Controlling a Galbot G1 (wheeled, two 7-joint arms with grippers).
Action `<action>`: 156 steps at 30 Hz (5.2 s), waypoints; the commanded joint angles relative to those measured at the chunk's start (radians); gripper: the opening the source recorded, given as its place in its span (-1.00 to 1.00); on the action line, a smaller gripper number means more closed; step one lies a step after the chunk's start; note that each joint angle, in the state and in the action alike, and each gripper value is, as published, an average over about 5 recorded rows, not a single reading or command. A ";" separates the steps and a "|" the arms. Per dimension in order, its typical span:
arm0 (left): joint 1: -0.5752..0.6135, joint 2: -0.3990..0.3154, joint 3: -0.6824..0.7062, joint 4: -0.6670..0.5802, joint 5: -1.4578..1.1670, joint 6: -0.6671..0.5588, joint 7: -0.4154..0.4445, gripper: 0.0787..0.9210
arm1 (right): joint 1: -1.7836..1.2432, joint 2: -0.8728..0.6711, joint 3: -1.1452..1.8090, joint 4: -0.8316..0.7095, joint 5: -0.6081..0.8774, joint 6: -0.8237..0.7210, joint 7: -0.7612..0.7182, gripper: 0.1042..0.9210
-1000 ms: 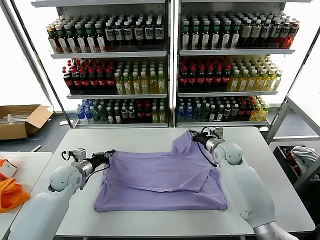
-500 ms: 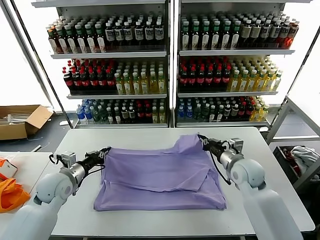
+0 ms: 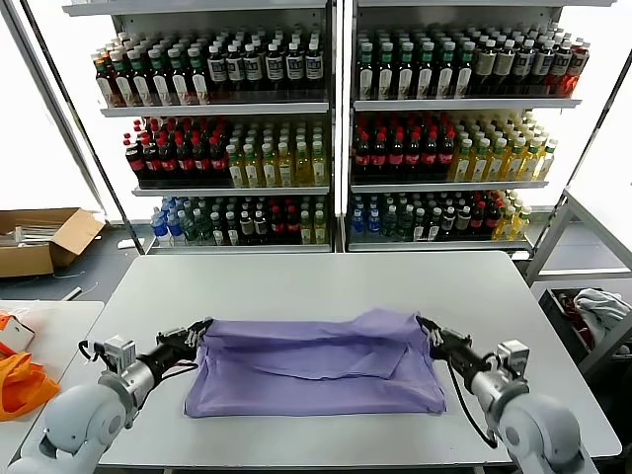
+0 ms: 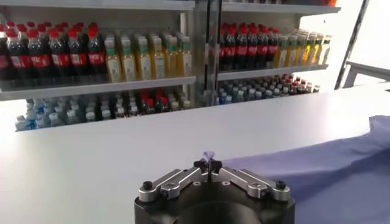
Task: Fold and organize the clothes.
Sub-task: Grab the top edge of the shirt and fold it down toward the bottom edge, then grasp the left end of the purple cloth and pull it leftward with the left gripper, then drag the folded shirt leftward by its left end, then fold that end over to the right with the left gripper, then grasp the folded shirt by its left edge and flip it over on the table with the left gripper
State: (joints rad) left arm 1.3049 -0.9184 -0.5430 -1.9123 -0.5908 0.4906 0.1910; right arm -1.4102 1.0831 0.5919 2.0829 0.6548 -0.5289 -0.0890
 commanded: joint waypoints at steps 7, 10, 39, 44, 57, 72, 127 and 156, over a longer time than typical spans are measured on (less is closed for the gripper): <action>0.206 -0.017 -0.036 -0.043 0.171 -0.023 0.060 -1.00 | -0.228 0.009 0.055 0.089 -0.043 0.017 -0.001 -0.96; 0.195 -0.028 -0.042 -0.048 0.189 -0.020 0.054 -0.95 | -0.218 0.013 0.055 0.092 -0.051 0.014 0.011 -0.81; 0.235 -0.314 0.108 -0.090 0.132 -0.133 -0.583 0.71 | -0.306 0.163 0.126 0.033 -0.223 0.640 -0.016 0.76; 0.250 -0.323 0.127 -0.098 0.125 -0.124 -0.590 0.41 | -0.306 0.160 0.138 0.047 -0.207 0.640 -0.011 0.76; 0.268 -0.331 0.115 -0.115 0.131 -0.162 -0.562 -0.48 | -0.301 0.154 0.140 0.082 -0.176 0.628 -0.003 0.76; 0.161 0.046 -0.380 0.128 -0.040 -0.250 -0.237 -0.97 | -0.287 0.138 0.119 0.098 -0.169 0.612 0.004 0.76; 0.109 -0.173 0.111 -0.291 -0.113 -0.162 -0.337 0.22 | -0.302 0.192 0.063 0.148 -0.209 0.603 -0.013 0.76; 0.027 -0.173 0.047 0.065 0.004 0.047 -0.236 0.59 | -0.292 0.184 0.035 0.161 -0.163 0.586 -0.040 0.76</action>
State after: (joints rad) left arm 1.3423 -1.0622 -0.5228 -1.8766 -0.5954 0.5172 -0.0515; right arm -1.7043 1.2669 0.6285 2.2401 0.4754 0.0591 -0.1246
